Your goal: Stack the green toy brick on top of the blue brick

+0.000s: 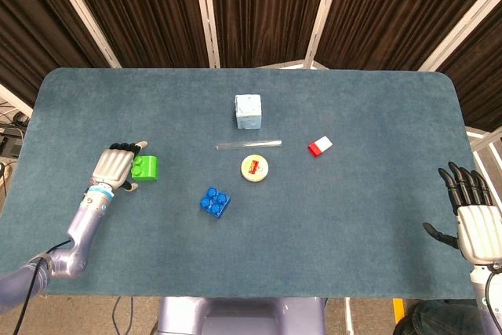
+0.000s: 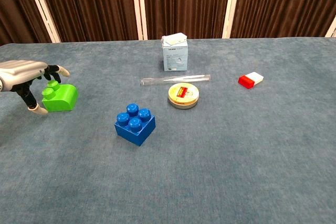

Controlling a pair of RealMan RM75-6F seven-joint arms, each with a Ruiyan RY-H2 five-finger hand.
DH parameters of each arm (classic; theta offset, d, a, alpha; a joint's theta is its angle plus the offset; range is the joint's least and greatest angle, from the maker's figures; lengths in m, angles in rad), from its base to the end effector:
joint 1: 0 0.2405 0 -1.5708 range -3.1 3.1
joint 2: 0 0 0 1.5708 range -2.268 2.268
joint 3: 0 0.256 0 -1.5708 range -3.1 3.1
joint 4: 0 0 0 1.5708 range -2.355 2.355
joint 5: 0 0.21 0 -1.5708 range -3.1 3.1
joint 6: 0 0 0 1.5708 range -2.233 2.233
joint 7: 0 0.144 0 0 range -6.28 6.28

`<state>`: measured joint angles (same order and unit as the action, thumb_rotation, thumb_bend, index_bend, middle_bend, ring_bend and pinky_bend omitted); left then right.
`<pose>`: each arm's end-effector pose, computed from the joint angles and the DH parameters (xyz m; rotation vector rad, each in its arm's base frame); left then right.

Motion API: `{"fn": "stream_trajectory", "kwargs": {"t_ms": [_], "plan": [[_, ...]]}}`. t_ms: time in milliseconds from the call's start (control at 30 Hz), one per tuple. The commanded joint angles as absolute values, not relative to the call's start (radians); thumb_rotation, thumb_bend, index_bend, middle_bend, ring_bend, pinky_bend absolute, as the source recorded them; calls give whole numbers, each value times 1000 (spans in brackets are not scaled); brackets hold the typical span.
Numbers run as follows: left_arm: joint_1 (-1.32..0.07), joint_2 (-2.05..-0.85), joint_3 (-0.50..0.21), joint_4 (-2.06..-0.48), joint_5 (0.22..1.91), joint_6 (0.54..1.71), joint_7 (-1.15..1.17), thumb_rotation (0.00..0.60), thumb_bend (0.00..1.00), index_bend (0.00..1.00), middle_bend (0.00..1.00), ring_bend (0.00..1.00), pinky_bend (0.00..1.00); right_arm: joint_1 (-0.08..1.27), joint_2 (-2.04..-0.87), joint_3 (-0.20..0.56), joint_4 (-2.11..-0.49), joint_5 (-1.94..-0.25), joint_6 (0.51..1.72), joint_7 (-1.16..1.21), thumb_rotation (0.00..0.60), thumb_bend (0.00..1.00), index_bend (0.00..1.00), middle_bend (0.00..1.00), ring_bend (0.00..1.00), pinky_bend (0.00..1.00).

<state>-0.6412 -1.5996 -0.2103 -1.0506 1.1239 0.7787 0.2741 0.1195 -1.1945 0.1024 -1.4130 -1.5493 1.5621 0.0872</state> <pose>-0.2702 0.3779 0.0027 -1.7220 -0.9462 -0.5868 -0.3204 -0.2041 0.1690 1.3700 -0.7397 1.0116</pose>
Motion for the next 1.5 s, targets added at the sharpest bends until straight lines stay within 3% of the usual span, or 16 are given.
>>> {"fn": "stream_trajectory", "kwargs": {"t_ms": [33, 167, 233, 567, 833, 1000, 1500], "plan": [[-654, -1619, -206, -1023, 1125, 775, 253, 600, 156, 231, 321, 297, 290, 121, -1196, 103, -1411, -1548, 1559, 87, 600, 0, 13, 0, 0, 0], [-659, -1631, -199, -1009, 1143, 790, 230, 600, 158, 384, 478, 437, 398, 124, -1199, 104, -1410, -1549, 1557, 84, 600, 0, 13, 0, 0, 0], [-659, -1626, -196, -1018, 1155, 805, 222, 600, 158, 410, 497, 454, 408, 125, -1201, 103, -1410, -1549, 1555, 81, 600, 0, 13, 0, 0, 0], [-654, -1473, -152, -1304, 1342, 932, 178, 600, 159, 426, 503, 456, 409, 125, -1202, 102, -1412, -1553, 1558, 78, 600, 0, 13, 0, 0, 0], [-752, -1381, -87, -1500, 1604, 914, 102, 600, 174, 482, 502, 447, 407, 126, -1205, 105, -1417, -1547, 1555, 49, 600, 0, 13, 0, 0, 0], [-823, -1366, -78, -1481, 1646, 841, 72, 600, 174, 494, 503, 444, 404, 127, -1211, 111, -1416, -1531, 1548, 28, 600, 0, 13, 0, 0, 0], [-913, -1402, -61, -1364, 1628, 764, -38, 600, 174, 496, 503, 444, 404, 129, -1211, 122, -1411, -1482, 1508, 52, 600, 0, 13, 0, 0, 0]]}}
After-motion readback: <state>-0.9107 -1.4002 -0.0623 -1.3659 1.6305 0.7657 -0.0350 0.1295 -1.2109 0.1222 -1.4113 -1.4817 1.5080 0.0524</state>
